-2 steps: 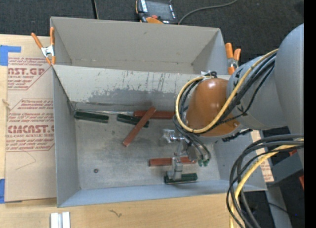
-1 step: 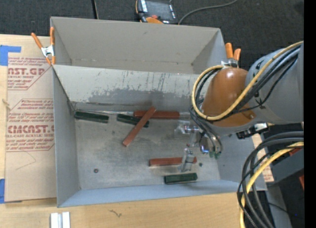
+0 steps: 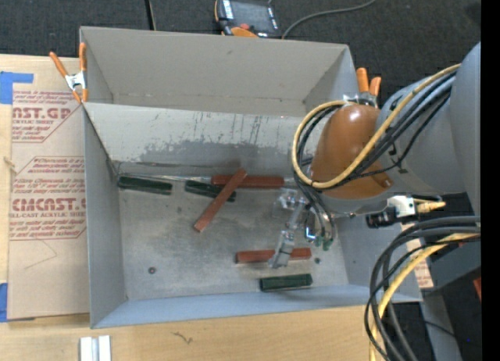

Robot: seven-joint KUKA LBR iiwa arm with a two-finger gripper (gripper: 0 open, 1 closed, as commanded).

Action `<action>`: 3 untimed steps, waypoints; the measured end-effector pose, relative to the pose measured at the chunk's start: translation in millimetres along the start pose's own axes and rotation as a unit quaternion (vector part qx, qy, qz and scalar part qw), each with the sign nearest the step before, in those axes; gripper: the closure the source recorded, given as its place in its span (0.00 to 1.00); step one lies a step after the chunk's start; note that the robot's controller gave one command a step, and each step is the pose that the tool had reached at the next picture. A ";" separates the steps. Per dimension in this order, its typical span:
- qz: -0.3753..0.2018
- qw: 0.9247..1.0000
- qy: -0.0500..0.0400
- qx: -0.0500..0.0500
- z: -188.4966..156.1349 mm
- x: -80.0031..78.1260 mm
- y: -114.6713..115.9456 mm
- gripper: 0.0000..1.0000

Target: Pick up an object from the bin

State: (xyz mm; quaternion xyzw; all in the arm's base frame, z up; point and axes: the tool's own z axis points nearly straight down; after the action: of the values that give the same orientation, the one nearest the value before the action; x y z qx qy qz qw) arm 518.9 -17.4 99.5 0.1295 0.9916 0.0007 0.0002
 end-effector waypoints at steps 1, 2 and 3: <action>0.129 0.992 0.000 0.001 30.3 28.4 6.4 0.00; 0.129 0.992 0.000 0.000 30.4 28.1 6.7 0.00; 0.129 0.992 0.000 0.001 30.6 28.6 6.7 1.00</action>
Offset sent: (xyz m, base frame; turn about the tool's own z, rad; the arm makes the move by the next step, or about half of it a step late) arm -0.0254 0.0132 -0.0295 0.2583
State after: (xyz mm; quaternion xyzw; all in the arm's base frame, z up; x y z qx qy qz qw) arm 493.0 -3.5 68.9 0.2562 0.9666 0.0002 -0.0003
